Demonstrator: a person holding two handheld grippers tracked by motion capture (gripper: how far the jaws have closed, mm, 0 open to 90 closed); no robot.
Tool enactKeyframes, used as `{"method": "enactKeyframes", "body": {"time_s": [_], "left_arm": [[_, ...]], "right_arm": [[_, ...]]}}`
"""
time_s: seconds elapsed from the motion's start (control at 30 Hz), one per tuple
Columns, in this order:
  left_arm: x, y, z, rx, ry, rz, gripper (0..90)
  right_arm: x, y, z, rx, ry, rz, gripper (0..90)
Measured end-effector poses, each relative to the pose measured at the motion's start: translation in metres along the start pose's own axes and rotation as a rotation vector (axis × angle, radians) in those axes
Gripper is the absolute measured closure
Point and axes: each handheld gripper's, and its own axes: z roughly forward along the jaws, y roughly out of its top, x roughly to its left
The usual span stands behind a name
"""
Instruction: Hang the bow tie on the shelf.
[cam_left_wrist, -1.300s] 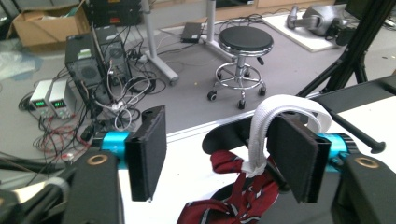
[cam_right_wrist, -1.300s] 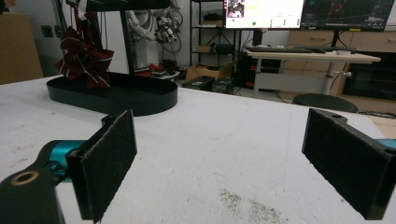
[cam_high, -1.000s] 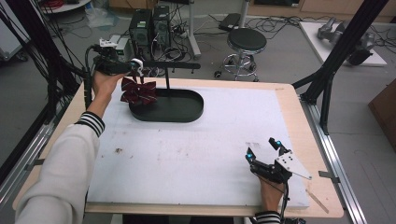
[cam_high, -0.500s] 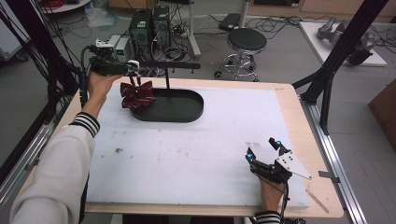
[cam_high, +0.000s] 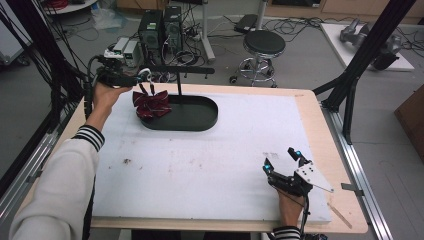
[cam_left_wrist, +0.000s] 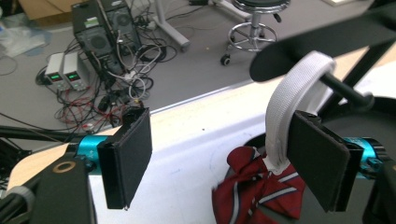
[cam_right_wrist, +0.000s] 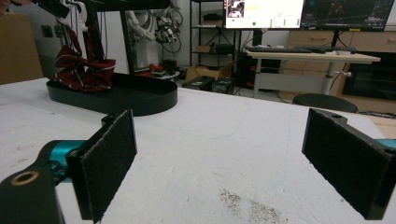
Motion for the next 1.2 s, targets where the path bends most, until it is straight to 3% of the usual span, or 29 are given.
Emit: {"method": "enactKeyframes", "body": {"time_s": [0.17,0.27,0.53,0.57,0.8,0.87,0.93,1.0,1.1,1.2], "left_arm": [[0.000,-0.007,-0.002,-0.018,-0.061,0.020,23.2],[0.001,-0.010,-0.002,-0.021,-0.076,0.026,21.8],[0.006,-0.019,-0.007,-0.068,-0.159,0.021,20.5],[0.006,-0.025,-0.011,-0.102,-0.205,0.016,20.5],[-0.001,-0.047,-0.031,-0.177,-0.283,0.018,18.4],[-0.008,-0.064,-0.048,-0.248,-0.332,0.014,18.3],[-0.011,-0.070,-0.053,-0.266,-0.342,0.021,18.3],[-0.018,-0.082,-0.064,-0.293,-0.383,0.027,17.2],[-0.025,-0.100,-0.081,-0.353,-0.445,0.037,15.6],[-0.030,-0.119,-0.097,-0.417,-0.477,0.032,15.2]], "right_arm": [[0.000,0.000,0.000,-0.003,0.000,-0.003,9.1],[0.000,0.000,0.000,-0.004,0.000,-0.005,9.1],[0.000,0.000,-0.001,-0.006,0.006,0.001,9.1],[0.000,0.000,-0.001,-0.007,0.007,-0.001,9.1],[-0.001,-0.001,-0.002,-0.018,0.005,0.004,9.1],[-0.001,-0.001,-0.002,-0.021,0.007,0.006,9.1],[0.000,-0.001,-0.002,-0.021,0.007,0.006,9.1],[0.000,-0.001,-0.002,-0.020,0.006,0.005,9.1],[0.000,-0.001,-0.002,-0.020,0.004,0.002,9.1],[0.000,-0.001,-0.002,-0.021,0.004,0.000,9.1]]}}
